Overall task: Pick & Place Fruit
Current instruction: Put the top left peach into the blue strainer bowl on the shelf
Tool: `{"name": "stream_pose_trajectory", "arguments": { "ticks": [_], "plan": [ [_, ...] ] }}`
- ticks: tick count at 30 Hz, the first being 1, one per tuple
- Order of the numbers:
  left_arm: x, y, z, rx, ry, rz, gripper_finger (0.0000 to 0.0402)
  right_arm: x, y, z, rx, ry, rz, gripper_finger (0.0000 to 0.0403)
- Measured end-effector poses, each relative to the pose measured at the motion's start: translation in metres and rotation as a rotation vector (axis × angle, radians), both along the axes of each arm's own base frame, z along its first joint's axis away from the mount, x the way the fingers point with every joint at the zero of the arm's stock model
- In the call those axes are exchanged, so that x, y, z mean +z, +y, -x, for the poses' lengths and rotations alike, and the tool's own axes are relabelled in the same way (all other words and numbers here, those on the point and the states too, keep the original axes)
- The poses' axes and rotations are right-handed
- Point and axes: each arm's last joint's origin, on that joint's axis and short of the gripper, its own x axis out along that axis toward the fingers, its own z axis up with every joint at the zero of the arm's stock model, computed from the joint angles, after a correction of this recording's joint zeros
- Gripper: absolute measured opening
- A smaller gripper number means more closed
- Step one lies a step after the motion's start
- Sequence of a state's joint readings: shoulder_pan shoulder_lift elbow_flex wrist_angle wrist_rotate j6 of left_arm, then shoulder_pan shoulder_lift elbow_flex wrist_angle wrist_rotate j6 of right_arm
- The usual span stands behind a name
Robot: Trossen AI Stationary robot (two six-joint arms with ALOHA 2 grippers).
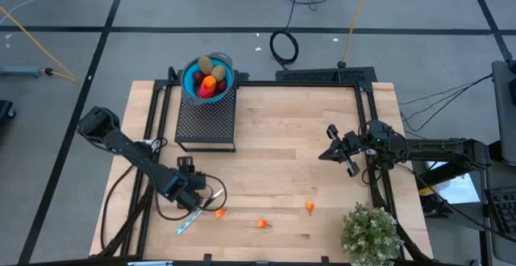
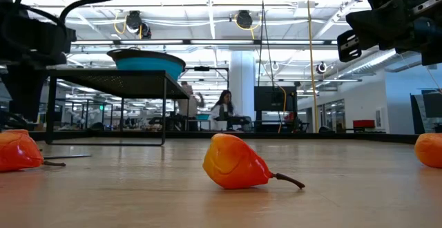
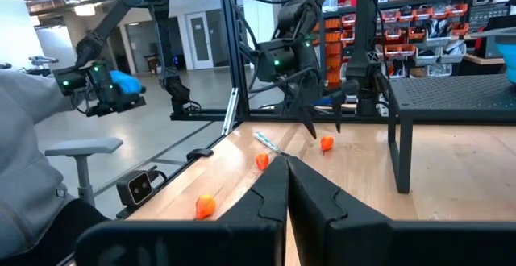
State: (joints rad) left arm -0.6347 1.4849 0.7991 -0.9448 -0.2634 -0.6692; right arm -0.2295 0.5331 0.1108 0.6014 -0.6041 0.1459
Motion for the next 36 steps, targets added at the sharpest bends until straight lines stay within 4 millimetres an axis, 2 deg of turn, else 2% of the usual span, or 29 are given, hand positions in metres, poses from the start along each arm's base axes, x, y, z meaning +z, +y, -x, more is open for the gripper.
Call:
{"name": "stream_pose_trajectory", "arguments": {
  "ticks": [17,36],
  "plan": [
    [-0.017,0.012,-0.006,-0.004,-0.048,0.037,0.0250,0.000,0.000,0.000,-0.007,-0.013,0.032,0.0000],
    [-0.018,0.016,-0.009,-0.017,-0.024,0.082,0.0250,0.000,0.000,0.000,-0.008,-0.014,0.034,0.0000]
  ]
}}
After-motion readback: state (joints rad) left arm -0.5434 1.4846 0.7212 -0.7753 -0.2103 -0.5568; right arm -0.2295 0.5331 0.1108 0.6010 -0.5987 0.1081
